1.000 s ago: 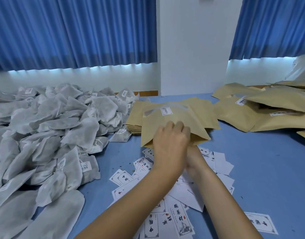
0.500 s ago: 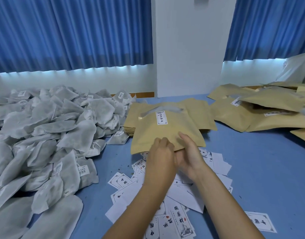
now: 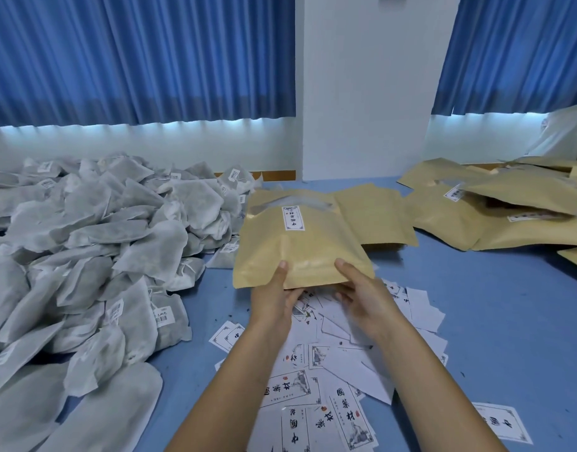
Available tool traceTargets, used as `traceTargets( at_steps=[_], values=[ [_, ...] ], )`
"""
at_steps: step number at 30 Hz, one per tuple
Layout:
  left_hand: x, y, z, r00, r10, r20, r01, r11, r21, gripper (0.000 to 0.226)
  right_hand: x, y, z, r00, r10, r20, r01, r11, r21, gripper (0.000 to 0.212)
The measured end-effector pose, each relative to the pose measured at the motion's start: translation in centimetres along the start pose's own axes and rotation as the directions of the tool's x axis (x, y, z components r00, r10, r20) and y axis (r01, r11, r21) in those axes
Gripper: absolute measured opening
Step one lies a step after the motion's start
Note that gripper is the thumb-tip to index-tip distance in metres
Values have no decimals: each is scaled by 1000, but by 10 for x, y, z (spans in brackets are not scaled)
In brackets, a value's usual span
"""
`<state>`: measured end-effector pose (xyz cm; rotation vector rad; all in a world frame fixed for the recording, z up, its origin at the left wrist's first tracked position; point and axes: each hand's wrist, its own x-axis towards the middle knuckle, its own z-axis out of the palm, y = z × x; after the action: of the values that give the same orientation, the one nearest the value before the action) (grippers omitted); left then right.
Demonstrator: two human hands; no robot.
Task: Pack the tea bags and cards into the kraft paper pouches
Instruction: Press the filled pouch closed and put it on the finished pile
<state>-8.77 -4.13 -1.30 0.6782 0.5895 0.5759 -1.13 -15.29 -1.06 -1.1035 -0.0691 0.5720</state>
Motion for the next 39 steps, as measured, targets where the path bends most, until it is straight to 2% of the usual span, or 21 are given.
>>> traceTargets(
  at_steps=[2, 5, 8, 13, 17, 21, 26, 28, 32, 39],
  values=[
    [4, 2, -2, 999, 2, -39, -5, 998, -65, 36, 2, -6, -8, 997, 7, -81, -10, 999, -36, 8],
    [9, 5, -6, 999, 22, -49, -28, 990, -139, 28, 2, -10, -13, 999, 20, -43, -21, 999, -31, 7],
    [13, 7, -9, 998, 36, -51, -42, 991, -131, 16, 3, -10, -13, 1000, 19, 24, -18, 999, -47, 7],
    [18, 6, -12, 998, 41, -40, -45, 991, -127, 14, 7, -5, -14, 998, -35, -43, 27, 983, -179, 12],
    [17, 4, -12, 999, 38, -4, -38, 988, -148, 13, 7, -6, -14, 996, -19, -87, 12, 997, -78, 10],
    [15, 2, -11, 999, 50, 7, -49, 992, -117, 14, 4, -2, -8, 997, 52, -51, -51, 998, 31, 9],
    [9, -1, -7, 999, 27, 41, -26, 999, -42, 17, 4, -1, -11, 982, -45, -182, 26, 994, -108, 12],
    [8, 0, -6, 999, 10, 51, -9, 1000, -9, 14, 5, -1, -12, 981, -21, -191, 14, 999, -38, 11],
    [8, 10, -12, 999, 44, 3, -44, 997, 66, 22, 9, -5, -13, 972, 17, -235, 43, 968, 249, 7],
    [7, 23, -16, 998, -55, 41, 40, 954, 298, 26, 11, -13, -22, 960, 47, -275, 71, 912, 403, 7]
  ],
)
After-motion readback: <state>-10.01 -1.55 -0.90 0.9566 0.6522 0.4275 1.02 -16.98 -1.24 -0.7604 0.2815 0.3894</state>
